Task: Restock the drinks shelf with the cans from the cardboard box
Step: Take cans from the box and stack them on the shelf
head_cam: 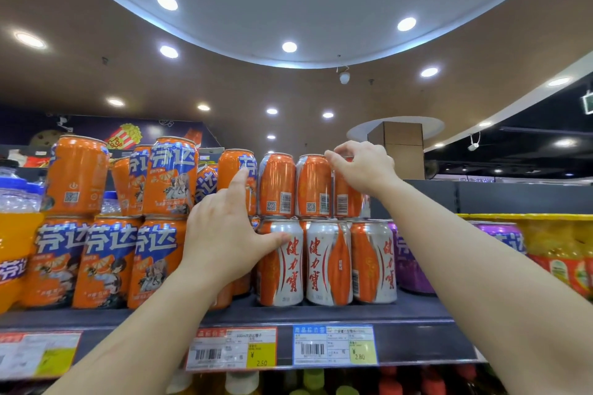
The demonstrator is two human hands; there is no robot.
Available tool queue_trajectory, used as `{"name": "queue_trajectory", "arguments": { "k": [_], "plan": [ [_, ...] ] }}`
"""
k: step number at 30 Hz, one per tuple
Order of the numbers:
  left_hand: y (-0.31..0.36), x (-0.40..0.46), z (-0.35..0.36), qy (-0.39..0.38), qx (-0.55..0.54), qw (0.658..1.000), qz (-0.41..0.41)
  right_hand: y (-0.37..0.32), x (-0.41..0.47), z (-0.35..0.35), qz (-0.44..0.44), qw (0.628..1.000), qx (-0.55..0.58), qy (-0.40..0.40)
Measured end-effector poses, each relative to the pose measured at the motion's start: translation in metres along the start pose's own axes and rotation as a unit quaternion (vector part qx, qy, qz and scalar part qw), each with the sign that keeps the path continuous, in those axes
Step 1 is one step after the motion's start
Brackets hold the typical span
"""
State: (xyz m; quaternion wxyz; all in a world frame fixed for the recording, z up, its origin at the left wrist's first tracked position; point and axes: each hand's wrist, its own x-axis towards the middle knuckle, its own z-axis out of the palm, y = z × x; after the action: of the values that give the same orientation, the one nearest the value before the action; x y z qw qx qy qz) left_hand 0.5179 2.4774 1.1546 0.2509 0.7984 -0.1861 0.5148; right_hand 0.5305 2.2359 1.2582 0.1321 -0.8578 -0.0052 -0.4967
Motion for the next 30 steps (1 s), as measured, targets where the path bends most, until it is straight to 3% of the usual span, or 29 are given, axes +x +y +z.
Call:
{"name": "queue_trajectory", "arguments": {
  "k": [9,12,16,23,30],
  "plan": [
    [0.002,0.000,-0.006,-0.010,-0.024,1.000,-0.011,0.005,-0.043,-0.023,-0.009,0.995,0.073,0.063],
    [0.011,-0.008,-0.012,0.032,0.003,0.999,-0.007,0.009,-0.061,-0.036,-0.006,0.994,0.083,0.068],
    [0.041,-0.044,-0.010,0.086,-0.072,0.993,0.030,0.023,-0.094,-0.051,0.007,0.993,0.090,0.080],
    [0.129,-0.115,0.037,0.017,-0.202,0.976,0.076,0.090,-0.182,-0.070,0.074,0.993,0.063,0.073],
    [0.273,-0.187,0.091,-0.075,-0.221,0.966,0.110,0.204,-0.315,-0.145,0.149,0.982,-0.112,0.030]
  ]
}}
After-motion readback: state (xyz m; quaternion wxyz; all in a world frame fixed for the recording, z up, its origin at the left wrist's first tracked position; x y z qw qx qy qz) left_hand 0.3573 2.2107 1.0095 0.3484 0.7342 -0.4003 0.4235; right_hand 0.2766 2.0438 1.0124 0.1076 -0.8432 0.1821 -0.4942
